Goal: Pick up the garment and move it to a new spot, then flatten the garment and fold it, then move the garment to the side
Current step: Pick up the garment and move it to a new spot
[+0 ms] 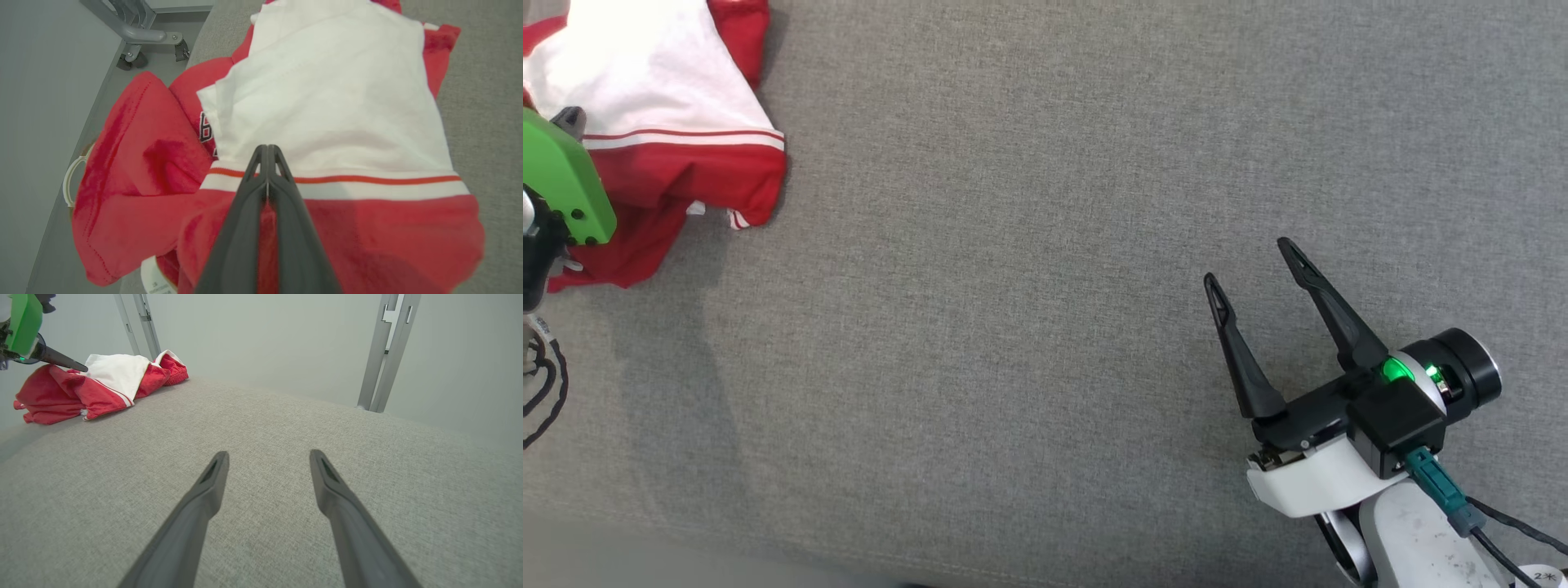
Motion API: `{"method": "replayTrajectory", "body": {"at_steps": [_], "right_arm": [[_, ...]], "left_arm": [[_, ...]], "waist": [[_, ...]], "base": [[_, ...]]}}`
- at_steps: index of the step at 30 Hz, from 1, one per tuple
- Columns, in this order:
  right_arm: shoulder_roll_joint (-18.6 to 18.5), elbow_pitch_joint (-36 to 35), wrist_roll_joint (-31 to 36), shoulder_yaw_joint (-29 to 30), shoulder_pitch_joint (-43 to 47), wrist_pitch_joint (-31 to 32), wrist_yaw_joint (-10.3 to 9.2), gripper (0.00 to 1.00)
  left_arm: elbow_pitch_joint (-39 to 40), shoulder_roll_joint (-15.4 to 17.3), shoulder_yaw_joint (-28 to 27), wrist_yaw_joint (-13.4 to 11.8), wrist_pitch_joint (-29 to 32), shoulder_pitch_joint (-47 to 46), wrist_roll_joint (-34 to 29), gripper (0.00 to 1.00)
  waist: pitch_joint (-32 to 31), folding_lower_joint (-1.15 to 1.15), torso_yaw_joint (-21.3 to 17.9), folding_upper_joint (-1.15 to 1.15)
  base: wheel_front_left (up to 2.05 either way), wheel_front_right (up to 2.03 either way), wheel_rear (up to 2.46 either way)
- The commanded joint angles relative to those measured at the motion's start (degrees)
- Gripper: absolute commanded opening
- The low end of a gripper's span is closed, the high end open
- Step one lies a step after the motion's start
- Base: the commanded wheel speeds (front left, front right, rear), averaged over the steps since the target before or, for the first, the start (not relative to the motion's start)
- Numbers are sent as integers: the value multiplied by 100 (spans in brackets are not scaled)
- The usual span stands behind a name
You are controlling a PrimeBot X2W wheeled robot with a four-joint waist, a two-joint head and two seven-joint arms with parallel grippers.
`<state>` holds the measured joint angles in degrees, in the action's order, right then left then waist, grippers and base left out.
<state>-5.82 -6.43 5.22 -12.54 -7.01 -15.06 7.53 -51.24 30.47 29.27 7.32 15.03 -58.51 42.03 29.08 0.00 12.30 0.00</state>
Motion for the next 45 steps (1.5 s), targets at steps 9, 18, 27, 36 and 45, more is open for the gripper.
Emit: {"method": "replayTrajectory", "body": {"at_steps": [9,18,27,36,45], "right_arm": [[76,172,-111,-83,90,-18,-8,100],[202,209,-230,-7,209,-18,-8,100],[267,105,-351,103,298,-18,-8,100],[287,5,-551,189,489,-18,-8,100],[288,-49,-658,249,801,-18,-8,100]], "left_arm": [[184,226,398,10,-899,-252,99,0],[456,221,505,11,-1794,-141,209,0],[1141,109,395,-250,-2493,568,348,0],[2462,-205,237,-1311,-2965,2204,331,0],[3933,-641,-220,-1988,-3023,3995,23,100]], "waist": [[-663,0,127,0],[-1162,0,248,0],[-1590,0,387,0],[-2128,0,565,0],[-2528,0,809,0]], "base": [[0,0,0],[0,0,0],[0,0,0],[0,0,0],[0,0,0]]}}
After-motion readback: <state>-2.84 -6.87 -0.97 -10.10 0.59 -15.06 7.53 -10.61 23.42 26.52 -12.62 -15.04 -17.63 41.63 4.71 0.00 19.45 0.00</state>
